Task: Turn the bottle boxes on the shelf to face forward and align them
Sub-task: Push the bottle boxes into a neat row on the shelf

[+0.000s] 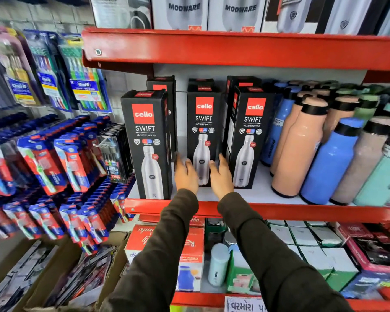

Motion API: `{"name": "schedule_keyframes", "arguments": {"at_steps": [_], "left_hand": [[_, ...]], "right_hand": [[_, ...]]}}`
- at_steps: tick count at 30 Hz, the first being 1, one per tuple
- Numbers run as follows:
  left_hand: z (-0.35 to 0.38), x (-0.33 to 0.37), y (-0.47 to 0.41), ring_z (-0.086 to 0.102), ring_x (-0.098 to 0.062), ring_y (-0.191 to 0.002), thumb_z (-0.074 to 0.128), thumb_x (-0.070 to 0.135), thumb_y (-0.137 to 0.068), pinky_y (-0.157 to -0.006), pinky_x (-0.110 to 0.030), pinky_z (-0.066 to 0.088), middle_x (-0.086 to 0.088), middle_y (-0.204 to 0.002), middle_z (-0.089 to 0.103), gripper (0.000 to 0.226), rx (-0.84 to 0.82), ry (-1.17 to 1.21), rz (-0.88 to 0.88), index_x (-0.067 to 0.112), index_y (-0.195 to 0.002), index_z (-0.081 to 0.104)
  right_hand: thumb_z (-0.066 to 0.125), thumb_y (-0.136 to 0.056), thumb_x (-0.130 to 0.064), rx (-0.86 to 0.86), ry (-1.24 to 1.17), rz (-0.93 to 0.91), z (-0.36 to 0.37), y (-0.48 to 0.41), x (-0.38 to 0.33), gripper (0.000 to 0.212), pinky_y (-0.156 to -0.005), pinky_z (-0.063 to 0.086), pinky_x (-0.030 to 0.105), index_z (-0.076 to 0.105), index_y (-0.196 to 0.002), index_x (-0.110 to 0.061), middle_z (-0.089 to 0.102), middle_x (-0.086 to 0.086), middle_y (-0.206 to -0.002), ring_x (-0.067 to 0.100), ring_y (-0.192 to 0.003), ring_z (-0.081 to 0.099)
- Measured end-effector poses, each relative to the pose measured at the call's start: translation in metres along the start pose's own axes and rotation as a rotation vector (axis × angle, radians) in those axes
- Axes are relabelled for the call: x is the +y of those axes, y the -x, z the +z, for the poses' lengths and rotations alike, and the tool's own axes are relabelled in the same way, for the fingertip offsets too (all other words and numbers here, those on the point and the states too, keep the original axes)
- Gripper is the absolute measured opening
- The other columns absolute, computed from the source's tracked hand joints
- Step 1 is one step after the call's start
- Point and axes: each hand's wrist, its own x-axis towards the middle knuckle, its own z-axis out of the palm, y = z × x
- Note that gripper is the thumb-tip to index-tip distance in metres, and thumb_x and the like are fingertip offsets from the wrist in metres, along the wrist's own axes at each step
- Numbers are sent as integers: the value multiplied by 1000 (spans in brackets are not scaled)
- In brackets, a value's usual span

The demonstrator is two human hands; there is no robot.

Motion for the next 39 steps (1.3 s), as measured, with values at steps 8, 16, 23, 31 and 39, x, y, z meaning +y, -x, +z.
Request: {"name": "schedule_keyframes", "arguments": {"at_steps": [8, 16, 23, 31, 39], "left_hand": [[0, -9, -11, 47, -26, -133, 39, 28, -103, -103, -19, 30, -11, -141, 55, 41, -18, 25, -98, 10, -137, 51], [-8, -15, 3, 51, -23, -129, 43, 34, -100, -98, -18, 31, -6, -136, 61, 40, 40, 0, -90, 16, -133, 58], [-19, -18, 28, 55, -22, -123, 46, 37, -99, -94, -19, 33, -6, -130, 65, 39, 85, -15, -54, 16, -128, 62], [-32, -18, 49, 56, -19, -123, 46, 39, -98, -99, -23, 37, -4, -130, 65, 41, 64, -5, -11, 16, -129, 60], [-34, -12, 57, 53, -20, -126, 43, 38, -100, -95, -19, 32, -5, -134, 62, 42, 58, -48, -2, 15, -133, 56]], "right_hand": [[44, -102, -31, 42, 53, 5, 3, -8, 9, 51, -114, 29, 36, 37, -146, -6, 44, 17, -150, 31, -140, 40], [49, -99, -31, 51, 35, -40, -3, 8, 14, 51, -112, 35, 35, 43, -142, -4, 50, 16, -145, 28, -135, 46], [53, -98, -28, 51, -26, -88, -11, 36, 15, 44, -98, 40, 23, 51, -136, -7, 62, 11, -132, 14, -116, 57], [55, -98, -29, 58, -44, -119, -18, 62, 12, 41, -98, 41, 21, 54, -135, -11, 64, 7, -129, 5, -109, 55], [52, -99, -26, 75, -49, -111, -23, 70, 13, 35, -78, 37, -7, 58, -129, -10, 65, 5, -123, 5, -106, 56]]}}
